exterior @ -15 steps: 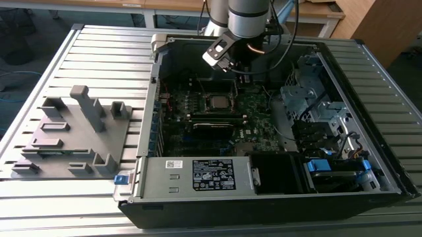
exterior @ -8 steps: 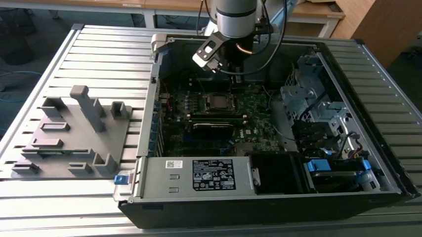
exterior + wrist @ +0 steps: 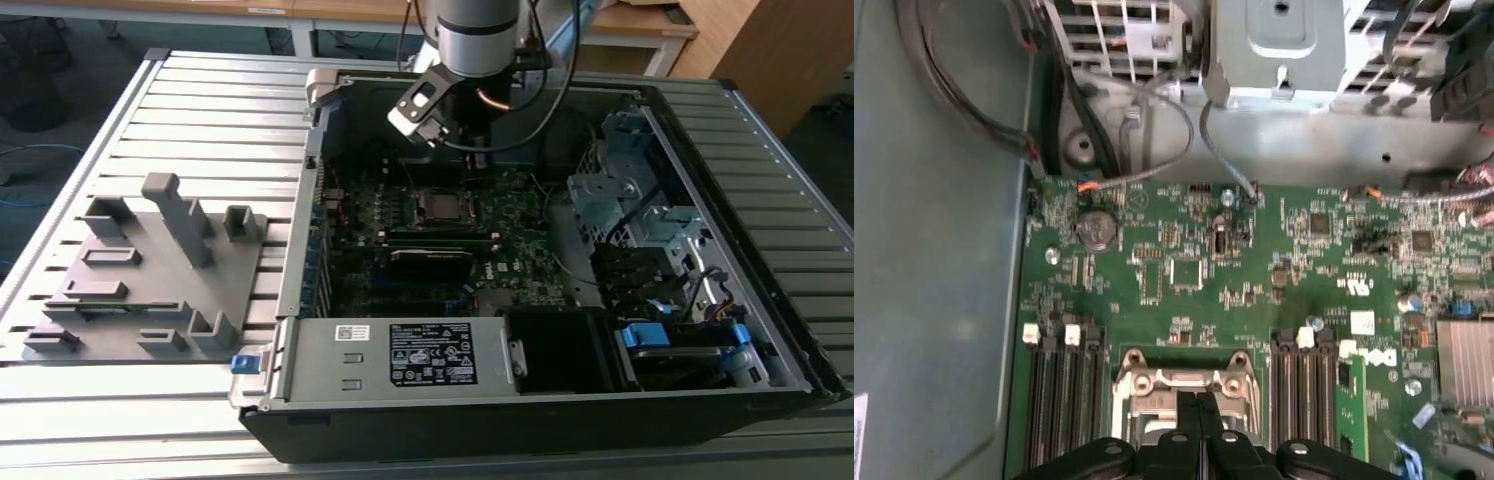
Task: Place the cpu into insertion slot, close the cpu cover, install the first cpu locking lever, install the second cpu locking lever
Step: 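Close the cpu cover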
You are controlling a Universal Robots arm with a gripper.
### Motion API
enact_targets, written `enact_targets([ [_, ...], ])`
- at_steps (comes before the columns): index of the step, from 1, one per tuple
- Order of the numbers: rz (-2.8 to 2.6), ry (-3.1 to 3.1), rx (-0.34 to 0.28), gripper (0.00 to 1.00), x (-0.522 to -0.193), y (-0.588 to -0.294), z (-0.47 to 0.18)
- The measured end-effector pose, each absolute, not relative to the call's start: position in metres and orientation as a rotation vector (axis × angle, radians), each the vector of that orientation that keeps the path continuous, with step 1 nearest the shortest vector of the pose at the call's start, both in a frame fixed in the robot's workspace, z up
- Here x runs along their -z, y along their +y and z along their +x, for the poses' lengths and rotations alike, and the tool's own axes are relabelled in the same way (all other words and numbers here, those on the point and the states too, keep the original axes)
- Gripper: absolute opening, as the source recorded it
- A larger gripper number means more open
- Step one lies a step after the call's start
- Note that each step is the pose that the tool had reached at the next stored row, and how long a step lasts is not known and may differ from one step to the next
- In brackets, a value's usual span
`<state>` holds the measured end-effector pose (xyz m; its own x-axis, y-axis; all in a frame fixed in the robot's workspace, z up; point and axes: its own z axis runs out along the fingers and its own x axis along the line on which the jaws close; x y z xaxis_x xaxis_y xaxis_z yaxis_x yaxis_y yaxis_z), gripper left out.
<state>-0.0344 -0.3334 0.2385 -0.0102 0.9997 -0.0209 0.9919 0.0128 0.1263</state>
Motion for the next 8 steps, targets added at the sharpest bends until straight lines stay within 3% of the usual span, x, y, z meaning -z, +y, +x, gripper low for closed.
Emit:
enact_targets([
  [8,2.187,2.216,0.024,0.11,-0.2365,-0.3334,-0.0340],
])
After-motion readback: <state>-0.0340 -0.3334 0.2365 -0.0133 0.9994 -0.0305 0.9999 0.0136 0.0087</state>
